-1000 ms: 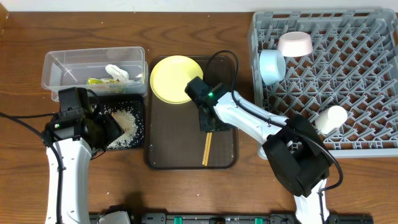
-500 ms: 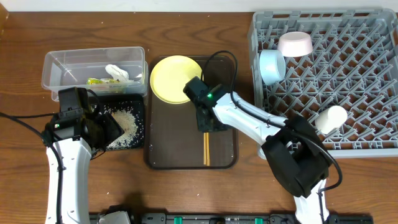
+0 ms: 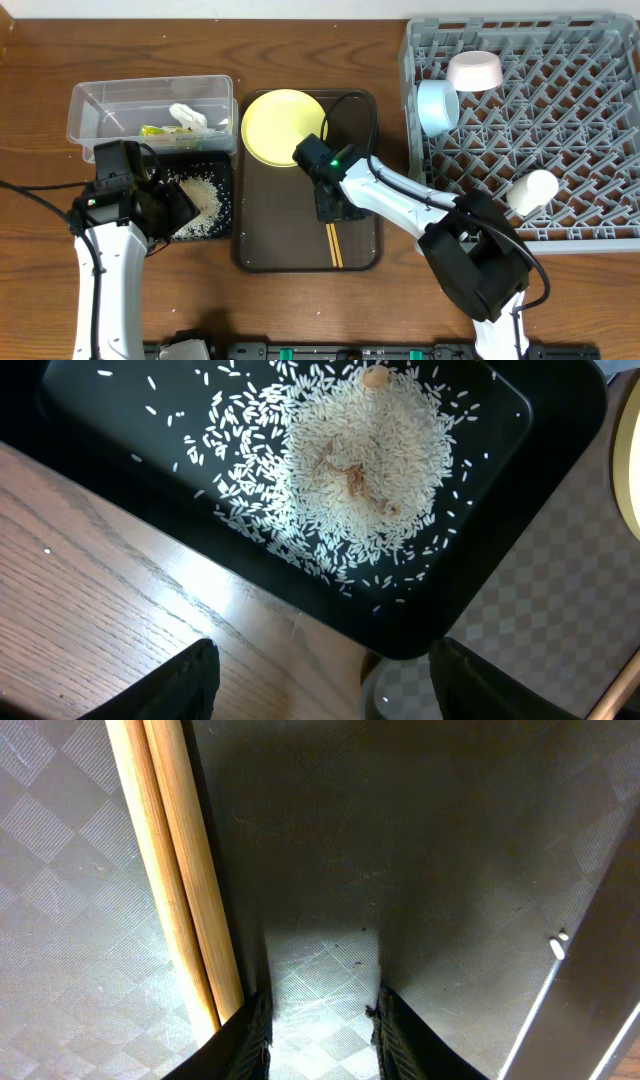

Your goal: Sort waste into correct bins and load items into the dishwasher rack

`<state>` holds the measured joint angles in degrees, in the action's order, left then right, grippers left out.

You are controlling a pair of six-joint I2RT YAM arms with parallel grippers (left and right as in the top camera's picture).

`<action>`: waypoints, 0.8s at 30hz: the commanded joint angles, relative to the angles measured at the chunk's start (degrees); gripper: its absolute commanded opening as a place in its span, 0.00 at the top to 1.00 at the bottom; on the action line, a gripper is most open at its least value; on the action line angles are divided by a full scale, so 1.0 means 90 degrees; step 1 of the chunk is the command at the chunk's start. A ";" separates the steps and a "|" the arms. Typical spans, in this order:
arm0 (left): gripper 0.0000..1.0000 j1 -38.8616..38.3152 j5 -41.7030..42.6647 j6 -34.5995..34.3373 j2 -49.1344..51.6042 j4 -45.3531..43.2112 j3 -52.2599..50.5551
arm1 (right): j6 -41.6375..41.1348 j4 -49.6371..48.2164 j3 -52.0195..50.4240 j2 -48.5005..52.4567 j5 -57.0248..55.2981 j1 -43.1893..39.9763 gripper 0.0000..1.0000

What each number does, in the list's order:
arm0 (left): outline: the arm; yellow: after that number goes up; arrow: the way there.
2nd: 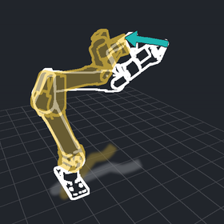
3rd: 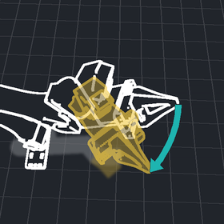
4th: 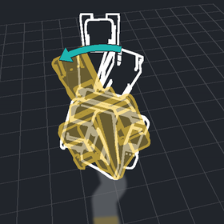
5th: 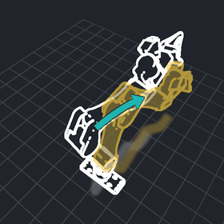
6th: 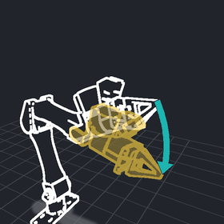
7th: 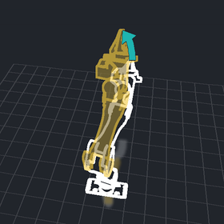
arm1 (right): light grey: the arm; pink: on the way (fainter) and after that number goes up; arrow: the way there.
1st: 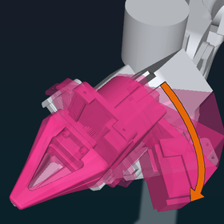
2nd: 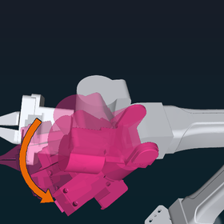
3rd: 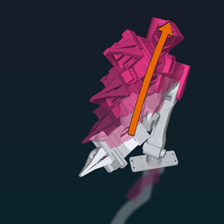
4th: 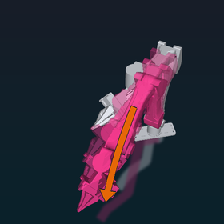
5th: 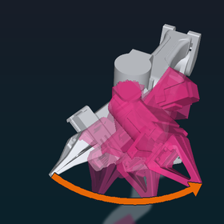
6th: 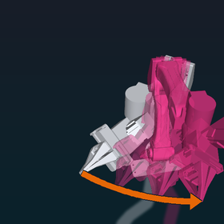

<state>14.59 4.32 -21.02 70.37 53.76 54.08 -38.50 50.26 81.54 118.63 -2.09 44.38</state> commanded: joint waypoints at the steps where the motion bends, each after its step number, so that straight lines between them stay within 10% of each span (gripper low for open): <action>1: 0.30 0.0027 -0.0032 -0.0036 0.0005 0.0024 0.0039 | 0.0100 0.0068 -0.0117 -0.0104 0.0068 0.0012 0.67; 24: 0.30 0.0027 -0.0032 -0.0036 0.0005 0.0027 0.0039 | 0.0376 -0.0182 -0.0299 -0.0561 -0.0080 0.0372 0.62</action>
<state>14.59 4.32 -21.02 70.37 53.76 54.08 -35.62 48.82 79.77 113.89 -1.54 46.94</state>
